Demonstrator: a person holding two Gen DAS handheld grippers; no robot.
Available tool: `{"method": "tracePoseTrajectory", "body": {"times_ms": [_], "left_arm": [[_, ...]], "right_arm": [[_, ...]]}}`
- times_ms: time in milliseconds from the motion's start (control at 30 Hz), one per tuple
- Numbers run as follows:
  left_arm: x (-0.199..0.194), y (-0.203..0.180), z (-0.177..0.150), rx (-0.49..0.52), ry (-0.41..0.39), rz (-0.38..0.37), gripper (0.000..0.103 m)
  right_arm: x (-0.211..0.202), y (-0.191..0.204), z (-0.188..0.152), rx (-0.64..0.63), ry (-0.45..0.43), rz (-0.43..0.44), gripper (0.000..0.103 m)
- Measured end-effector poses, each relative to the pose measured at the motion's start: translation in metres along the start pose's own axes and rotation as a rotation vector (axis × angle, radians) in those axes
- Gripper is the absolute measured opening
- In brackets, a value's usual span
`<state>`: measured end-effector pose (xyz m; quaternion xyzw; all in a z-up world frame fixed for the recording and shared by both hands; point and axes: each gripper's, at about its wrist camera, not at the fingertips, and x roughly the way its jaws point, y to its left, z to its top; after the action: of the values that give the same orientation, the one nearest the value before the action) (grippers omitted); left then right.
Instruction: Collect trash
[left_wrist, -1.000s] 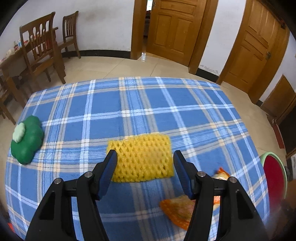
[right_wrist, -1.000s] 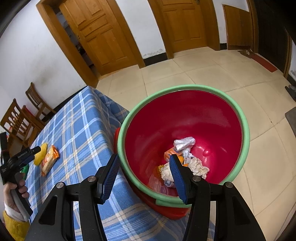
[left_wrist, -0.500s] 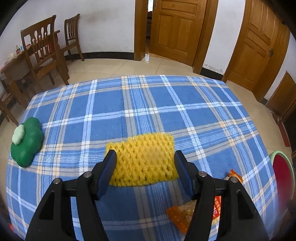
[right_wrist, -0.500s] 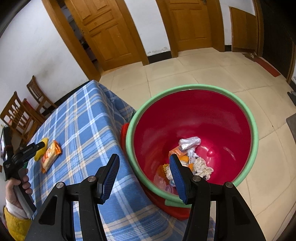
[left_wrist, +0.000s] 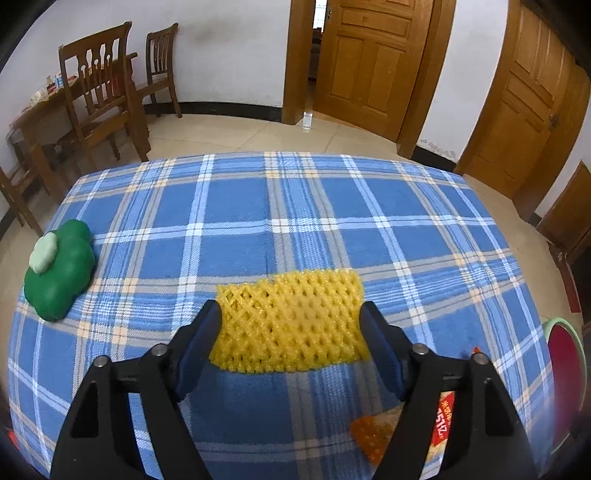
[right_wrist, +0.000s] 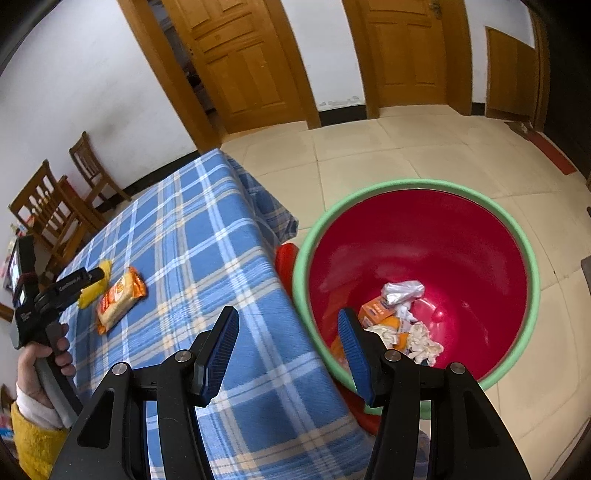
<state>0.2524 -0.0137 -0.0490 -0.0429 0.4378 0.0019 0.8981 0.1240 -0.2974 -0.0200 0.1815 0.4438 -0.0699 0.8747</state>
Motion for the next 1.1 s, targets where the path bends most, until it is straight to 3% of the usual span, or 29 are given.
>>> {"method": "tracePoseTrajectory", "body": {"times_ms": [167,233,300,400,600,1000,1100], "left_arm": [[-0.007,-0.003,-0.003,0.015,-0.024,-0.018,0.039],[-0.009,0.0,-0.003,0.0,-0.023,-0.053,0.017],[-0.01,0.006,-0.003,-0.021,-0.011,-0.088,0.007],[-0.014,0.011,-0.006,-0.04,-0.005,-0.131,0.001],[-0.03,0.025,-0.016,-0.069,-0.007,-0.184,0.0],[-0.055,0.06,-0.027,-0.137,-0.012,-0.163,0.0],[-0.056,0.067,-0.029,-0.146,-0.002,-0.145,0.004]], "right_arm": [[0.003,0.015,0.003,-0.035,-0.001,0.011,0.058],[0.006,0.024,0.005,-0.054,0.0,0.019,0.058],[0.009,0.031,0.006,-0.069,0.002,0.027,0.058],[0.015,0.046,0.008,-0.096,0.01,0.048,0.058],[0.025,0.074,0.008,-0.148,0.034,0.094,0.058],[0.053,0.13,0.006,-0.186,0.118,0.19,0.058],[0.062,0.142,0.006,-0.176,0.144,0.205,0.064]]}}
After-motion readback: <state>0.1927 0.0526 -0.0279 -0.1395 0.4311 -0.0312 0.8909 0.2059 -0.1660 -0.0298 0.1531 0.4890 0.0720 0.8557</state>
